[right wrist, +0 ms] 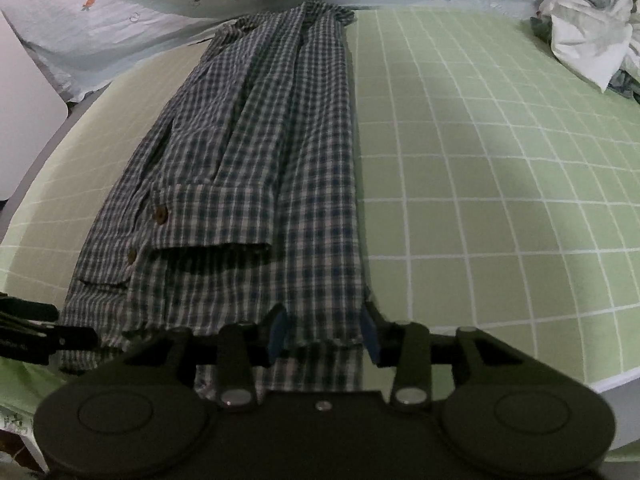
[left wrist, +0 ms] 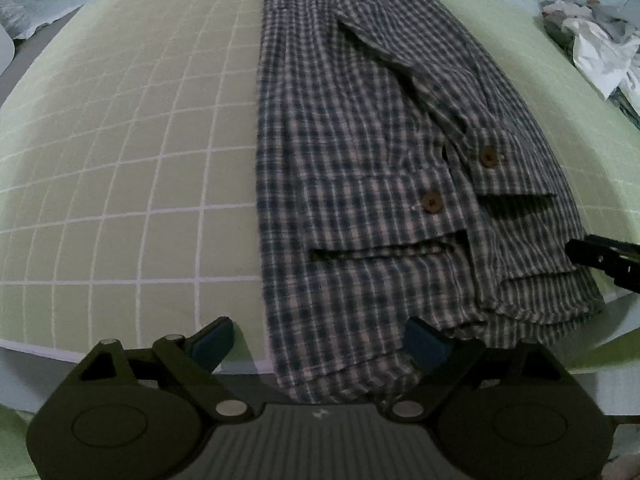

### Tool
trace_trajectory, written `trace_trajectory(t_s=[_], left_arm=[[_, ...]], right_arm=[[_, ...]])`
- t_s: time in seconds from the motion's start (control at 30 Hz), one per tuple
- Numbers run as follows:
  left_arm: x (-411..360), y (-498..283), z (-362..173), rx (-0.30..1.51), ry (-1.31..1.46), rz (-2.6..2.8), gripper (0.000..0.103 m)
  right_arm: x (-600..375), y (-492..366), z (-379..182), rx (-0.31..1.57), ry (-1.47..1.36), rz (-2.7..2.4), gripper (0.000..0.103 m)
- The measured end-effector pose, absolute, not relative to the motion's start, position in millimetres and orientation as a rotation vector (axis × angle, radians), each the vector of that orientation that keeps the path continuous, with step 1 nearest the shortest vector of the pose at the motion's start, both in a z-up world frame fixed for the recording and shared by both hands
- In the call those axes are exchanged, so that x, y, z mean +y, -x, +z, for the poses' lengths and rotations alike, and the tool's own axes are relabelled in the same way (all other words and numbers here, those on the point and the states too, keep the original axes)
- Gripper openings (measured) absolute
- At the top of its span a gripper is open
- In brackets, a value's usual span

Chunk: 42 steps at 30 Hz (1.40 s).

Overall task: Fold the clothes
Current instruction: 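Grasp the shirt hem with both grippers and lift it toward the collar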

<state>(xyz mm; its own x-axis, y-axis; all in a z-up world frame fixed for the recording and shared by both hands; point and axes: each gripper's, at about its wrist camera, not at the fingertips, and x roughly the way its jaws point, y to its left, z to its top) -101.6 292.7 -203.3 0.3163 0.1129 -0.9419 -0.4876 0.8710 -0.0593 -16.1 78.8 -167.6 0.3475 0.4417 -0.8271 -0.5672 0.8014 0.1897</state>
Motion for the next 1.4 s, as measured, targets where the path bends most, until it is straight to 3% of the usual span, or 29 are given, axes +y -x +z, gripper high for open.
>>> trace_trajectory(t_s=[0.27,0.33,0.4,0.47,0.77,0.8,0.9,0.93,0.97,1.0,1.03,1.4], left_arm=[[283.3,100.6,-202.7,1.186,0.333,0.398,0.062],[281.1,100.0,-203.6,1.182,0.330,0.397,0.061],[279.2,99.7,-204.3,1.180,0.327,0.398,0.059],[279.6,100.0,-203.7,1.184,0.328,0.402,0.058],[292.0,112.2,-200.6,1.217,0.362,0.431,0.059],[291.8,111.2,-201.0,1.216,0.359,0.431,0.059],[288.1,105.9,-200.7,1.197,0.337,0.424,0.056],[287.1,105.3,-199.2,1.189,0.331,0.418,0.045],[286.4,105.3,-196.6,1.179,0.325,0.410,0.023],[287.2,105.4,-195.0,1.172,0.333,0.403,0.007],[290.0,105.5,-194.5,1.169,0.358,0.396,0.002],[342.1,108.2,-144.4,0.994,0.715,0.408,0.001]], right_arm=[[73.4,16.8,-166.7,1.055,0.117,0.659,0.042],[73.2,18.5,-166.9,1.060,0.118,0.668,0.046],[74.3,20.4,-167.3,1.069,0.120,0.682,0.063],[76.0,22.4,-167.9,1.079,0.122,0.697,0.071],[77.7,27.0,-168.9,1.077,0.148,0.648,0.066],[79.0,27.6,-169.1,1.073,0.162,0.649,0.064],[80.3,27.7,-168.7,1.065,0.170,0.679,0.039],[79.6,26.9,-168.3,1.069,0.154,0.697,0.025],[78.9,26.1,-168.0,1.072,0.137,0.714,0.011],[78.2,25.3,-167.6,1.075,0.120,0.732,0.007],[77.5,24.5,-167.3,1.078,0.103,0.749,0.005],[77.6,-3.3,-113.7,0.939,-0.103,0.870,0.004]])
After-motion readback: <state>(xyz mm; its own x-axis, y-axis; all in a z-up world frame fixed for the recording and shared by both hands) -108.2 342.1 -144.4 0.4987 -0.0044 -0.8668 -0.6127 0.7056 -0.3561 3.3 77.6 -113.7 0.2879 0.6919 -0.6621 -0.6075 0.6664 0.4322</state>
